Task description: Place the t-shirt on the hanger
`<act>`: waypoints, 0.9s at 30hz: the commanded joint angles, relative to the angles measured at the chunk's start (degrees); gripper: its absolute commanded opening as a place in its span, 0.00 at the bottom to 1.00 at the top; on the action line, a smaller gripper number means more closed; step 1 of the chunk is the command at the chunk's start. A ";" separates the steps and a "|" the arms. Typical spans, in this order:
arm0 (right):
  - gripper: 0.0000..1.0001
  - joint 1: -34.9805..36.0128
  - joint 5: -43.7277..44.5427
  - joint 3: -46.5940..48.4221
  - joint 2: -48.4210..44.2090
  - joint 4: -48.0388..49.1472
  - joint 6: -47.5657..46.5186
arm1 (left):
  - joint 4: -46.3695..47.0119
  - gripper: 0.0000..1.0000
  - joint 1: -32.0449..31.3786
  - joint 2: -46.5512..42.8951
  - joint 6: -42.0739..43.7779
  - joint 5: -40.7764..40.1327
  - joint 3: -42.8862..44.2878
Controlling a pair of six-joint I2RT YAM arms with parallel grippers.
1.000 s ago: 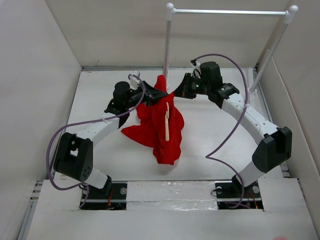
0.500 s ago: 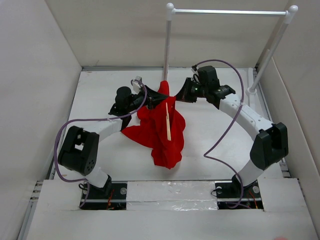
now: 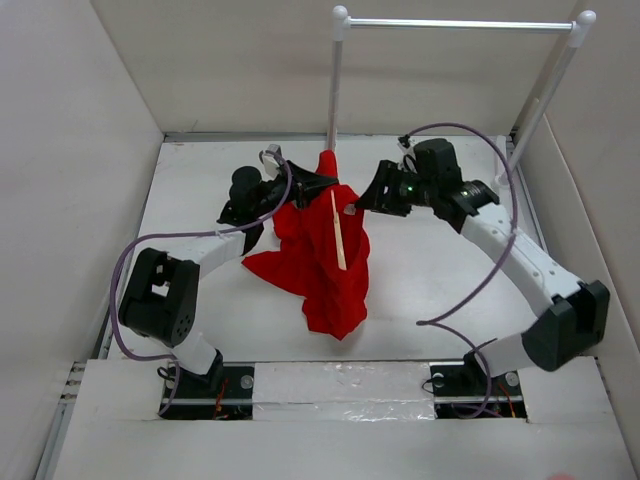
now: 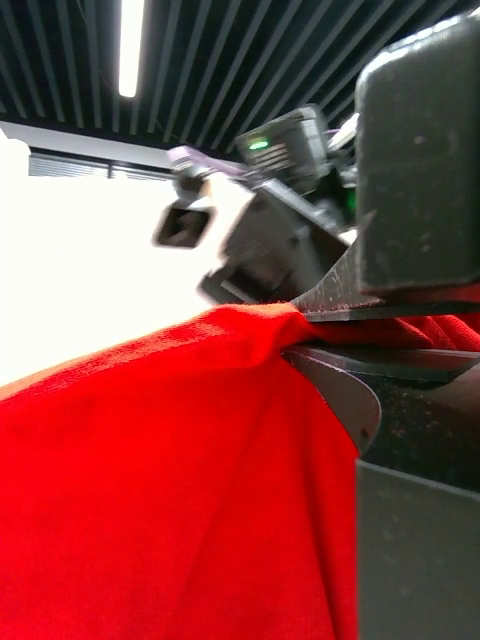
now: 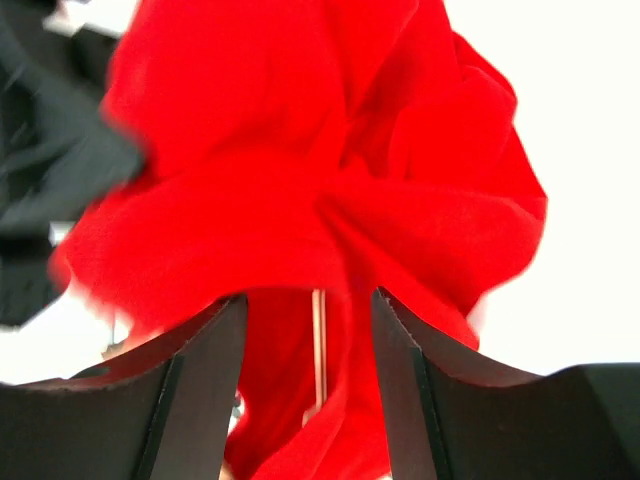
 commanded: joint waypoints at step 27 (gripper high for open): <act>0.46 17.99 -3.22 -13.28 -12.09 -0.79 -14.44 | -3.20 0.00 0.58 -2.89 3.83 -2.13 4.31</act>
